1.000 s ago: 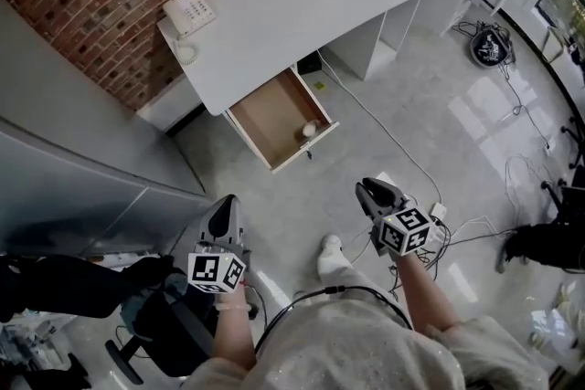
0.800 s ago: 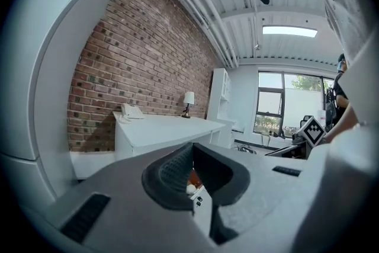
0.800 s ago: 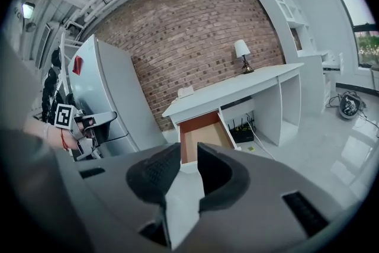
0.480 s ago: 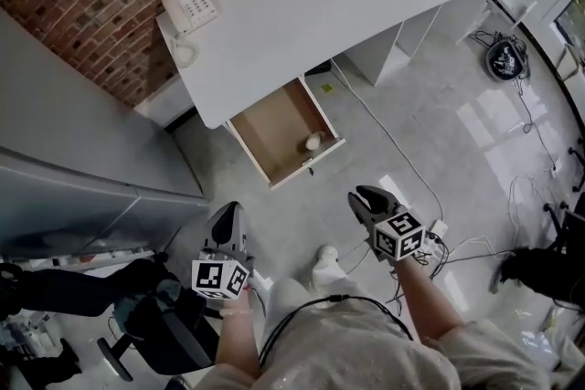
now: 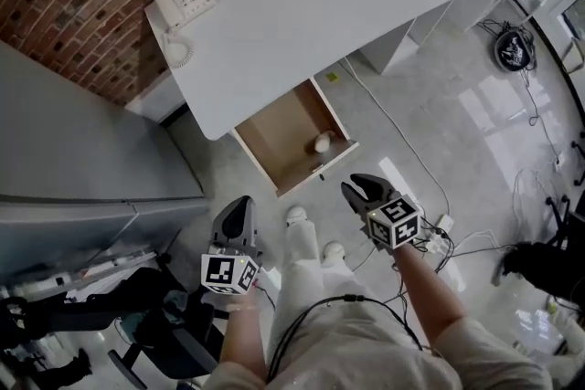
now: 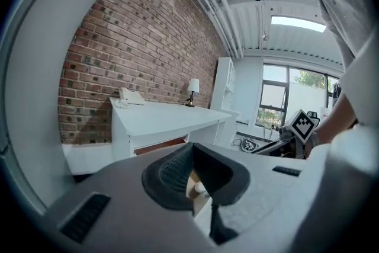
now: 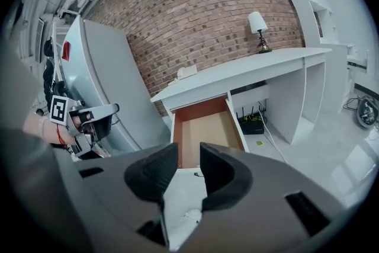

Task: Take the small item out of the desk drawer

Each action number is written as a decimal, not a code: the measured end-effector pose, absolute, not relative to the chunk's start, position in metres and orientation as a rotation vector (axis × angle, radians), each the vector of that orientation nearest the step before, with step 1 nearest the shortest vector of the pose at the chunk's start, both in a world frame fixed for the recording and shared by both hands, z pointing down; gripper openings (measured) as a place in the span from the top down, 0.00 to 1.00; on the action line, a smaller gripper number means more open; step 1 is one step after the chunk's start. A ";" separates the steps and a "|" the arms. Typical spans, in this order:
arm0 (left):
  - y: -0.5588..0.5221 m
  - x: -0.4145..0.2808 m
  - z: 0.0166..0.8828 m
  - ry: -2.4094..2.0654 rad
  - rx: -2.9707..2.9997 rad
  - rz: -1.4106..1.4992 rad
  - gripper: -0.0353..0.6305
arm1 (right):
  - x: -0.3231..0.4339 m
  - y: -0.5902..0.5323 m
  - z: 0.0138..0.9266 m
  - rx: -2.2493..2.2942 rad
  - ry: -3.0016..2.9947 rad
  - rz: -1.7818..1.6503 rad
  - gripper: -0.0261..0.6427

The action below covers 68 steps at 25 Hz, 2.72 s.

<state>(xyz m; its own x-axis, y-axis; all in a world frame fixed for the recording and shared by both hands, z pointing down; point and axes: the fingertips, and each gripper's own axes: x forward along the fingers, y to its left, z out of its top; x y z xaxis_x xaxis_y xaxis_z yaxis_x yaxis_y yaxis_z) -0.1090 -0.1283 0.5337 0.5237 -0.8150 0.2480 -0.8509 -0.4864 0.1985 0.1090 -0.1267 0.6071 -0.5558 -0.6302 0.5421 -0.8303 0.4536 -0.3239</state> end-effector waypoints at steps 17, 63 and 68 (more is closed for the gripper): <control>-0.224 -0.076 0.601 -1.137 2.544 0.302 0.94 | 0.085 -0.204 0.685 1.055 -2.105 0.694 0.74; -0.264 -0.060 0.694 -1.044 2.537 0.415 0.94 | 0.079 -0.254 0.879 0.387 -1.440 0.394 0.60; -0.261 -0.059 0.694 -1.048 2.529 0.408 0.94 | 0.085 -0.254 0.884 0.371 -1.400 0.409 0.66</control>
